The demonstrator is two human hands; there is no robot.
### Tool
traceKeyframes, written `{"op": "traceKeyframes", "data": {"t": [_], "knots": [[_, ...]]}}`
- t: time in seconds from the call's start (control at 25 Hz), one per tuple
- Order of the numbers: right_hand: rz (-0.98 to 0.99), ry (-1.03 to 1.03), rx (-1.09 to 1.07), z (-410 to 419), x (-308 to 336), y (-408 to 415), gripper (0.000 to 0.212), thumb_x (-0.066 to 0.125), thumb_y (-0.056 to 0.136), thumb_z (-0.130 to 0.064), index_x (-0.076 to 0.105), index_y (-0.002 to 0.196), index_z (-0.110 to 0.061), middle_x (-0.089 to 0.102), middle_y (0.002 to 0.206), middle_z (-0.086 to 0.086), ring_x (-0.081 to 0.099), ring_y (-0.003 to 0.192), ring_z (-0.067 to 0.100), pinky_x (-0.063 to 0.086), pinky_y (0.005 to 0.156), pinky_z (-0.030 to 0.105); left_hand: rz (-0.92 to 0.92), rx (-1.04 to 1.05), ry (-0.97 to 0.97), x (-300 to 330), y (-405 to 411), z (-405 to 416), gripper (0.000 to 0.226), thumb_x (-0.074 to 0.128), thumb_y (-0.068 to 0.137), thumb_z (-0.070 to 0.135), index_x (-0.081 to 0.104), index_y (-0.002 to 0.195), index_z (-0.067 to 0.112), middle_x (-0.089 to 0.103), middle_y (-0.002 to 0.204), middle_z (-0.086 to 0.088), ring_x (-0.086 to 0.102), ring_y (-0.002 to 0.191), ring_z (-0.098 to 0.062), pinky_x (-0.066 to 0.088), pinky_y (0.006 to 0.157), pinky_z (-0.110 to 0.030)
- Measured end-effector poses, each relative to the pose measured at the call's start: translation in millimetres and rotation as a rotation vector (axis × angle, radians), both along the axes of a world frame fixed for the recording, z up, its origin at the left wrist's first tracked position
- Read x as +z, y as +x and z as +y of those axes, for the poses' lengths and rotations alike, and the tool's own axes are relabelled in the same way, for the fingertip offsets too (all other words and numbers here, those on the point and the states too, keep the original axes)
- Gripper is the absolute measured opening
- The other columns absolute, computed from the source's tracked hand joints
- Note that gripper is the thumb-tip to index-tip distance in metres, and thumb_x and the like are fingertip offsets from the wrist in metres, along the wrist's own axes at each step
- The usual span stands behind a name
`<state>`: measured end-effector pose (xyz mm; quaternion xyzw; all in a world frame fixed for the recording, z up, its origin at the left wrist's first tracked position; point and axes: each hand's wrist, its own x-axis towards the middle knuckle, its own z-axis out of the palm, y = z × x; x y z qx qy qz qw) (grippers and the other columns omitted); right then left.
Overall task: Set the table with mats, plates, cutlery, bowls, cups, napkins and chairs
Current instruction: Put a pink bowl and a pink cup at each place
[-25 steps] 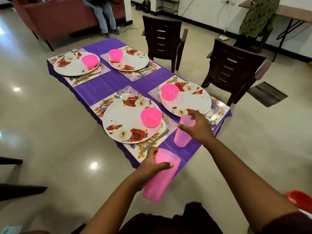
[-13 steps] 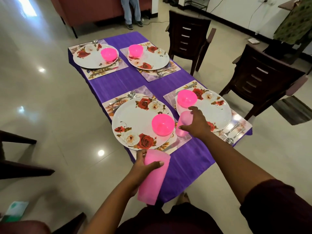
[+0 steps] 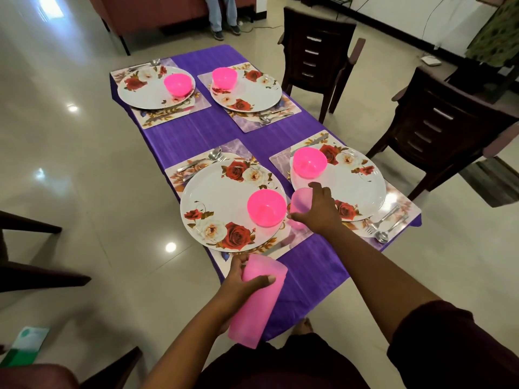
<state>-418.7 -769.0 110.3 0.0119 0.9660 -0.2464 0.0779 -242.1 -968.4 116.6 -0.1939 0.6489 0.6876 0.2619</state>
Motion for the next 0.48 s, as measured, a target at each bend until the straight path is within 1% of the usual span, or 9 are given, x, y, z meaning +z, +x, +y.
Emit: {"op": "traceKeyframes", "data": {"t": [0.08,0.12,0.16,0.24,0.28,0.32,0.4,0.48], "knots": [[0.016,-0.029,-0.056,-0.3,1.9,5.5,0.108,0.084,0.065,-0.052,0.025,0.148,-0.018,0.033,0.147,0.013,0.038,0.133,0.033,0.041,0.102,0.047,-0.015,0.028,0.033,1.3,1.8,-0.3,0.082,0.076,0.06,0.049,0.035,0.13,0.036,0.052,0.123,0.0,0.058,0.108,-0.026,0.058,0.082,-0.041],[0.074,-0.046,-0.093,-0.8,3.4,11.8,0.106,0.082,0.065,-0.055,0.027,0.147,-0.016,0.032,0.148,0.013,0.036,0.133,0.032,0.04,0.103,0.047,-0.015,0.047,0.06,2.1,2.9,-0.6,0.082,0.077,0.059,0.048,0.036,0.129,0.035,0.053,0.124,-0.002,0.059,0.108,-0.028,0.058,0.082,-0.042],[0.162,-0.066,-0.137,-1.6,4.5,20.7,0.099,0.08,0.068,-0.056,0.033,0.145,-0.015,0.035,0.146,0.014,0.037,0.131,0.032,0.04,0.101,0.047,-0.017,0.064,0.083,2.1,3.4,-0.7,0.083,0.078,0.058,0.048,0.037,0.129,0.034,0.054,0.124,-0.004,0.059,0.108,-0.029,0.058,0.082,-0.043],[0.374,-0.132,-0.221,-4.4,2.9,44.8,0.074,0.076,0.076,-0.048,0.047,0.133,-0.011,0.045,0.135,0.017,0.043,0.123,0.031,0.046,0.094,0.046,-0.035,0.059,0.083,0.8,2.1,1.0,0.092,0.081,0.051,0.054,0.037,0.129,0.032,0.054,0.123,-0.006,0.06,0.107,-0.03,0.058,0.082,-0.044],[0.453,-0.165,-0.238,-6.2,0.3,58.2,0.061,0.075,0.08,-0.041,0.052,0.126,-0.01,0.048,0.129,0.017,0.045,0.118,0.03,0.048,0.09,0.043,-0.049,0.04,0.062,-0.9,0.3,3.5,0.096,0.081,0.048,0.057,0.036,0.129,0.031,0.054,0.122,-0.006,0.06,0.107,-0.03,0.058,0.082,-0.045],[0.482,-0.203,-0.244,-6.4,-3.1,72.2,0.049,0.073,0.082,-0.035,0.055,0.12,-0.01,0.049,0.126,0.016,0.046,0.115,0.027,0.047,0.087,0.038,-0.055,0.013,0.052,-2.2,-0.7,8.7,0.097,0.08,0.049,0.057,0.035,0.129,0.029,0.054,0.121,-0.006,0.06,0.106,-0.03,0.058,0.082,-0.045],[0.395,-0.312,-0.226,-0.3,-6.9,97.5,0.031,0.071,0.086,-0.029,0.06,0.11,-0.012,0.051,0.116,0.01,0.048,0.102,0.015,0.043,0.081,0.03,-0.041,-0.038,0.054,-7.3,-0.5,23.6,0.092,0.081,0.052,0.055,0.036,0.128,0.027,0.055,0.12,-0.007,0.062,0.104,-0.03,0.058,0.082,-0.047],[0.199,-0.465,-0.204,9.1,-1.7,123.4,0.021,0.069,0.089,-0.028,0.063,0.101,-0.011,0.054,0.1,0.003,0.049,0.087,0.008,0.041,0.075,0.024,-0.012,-0.089,0.045,-11.1,1.7,41.1,0.086,0.081,0.052,0.056,0.041,0.122,0.026,0.057,0.118,-0.007,0.063,0.103,-0.028,0.058,0.082,-0.048]]}}
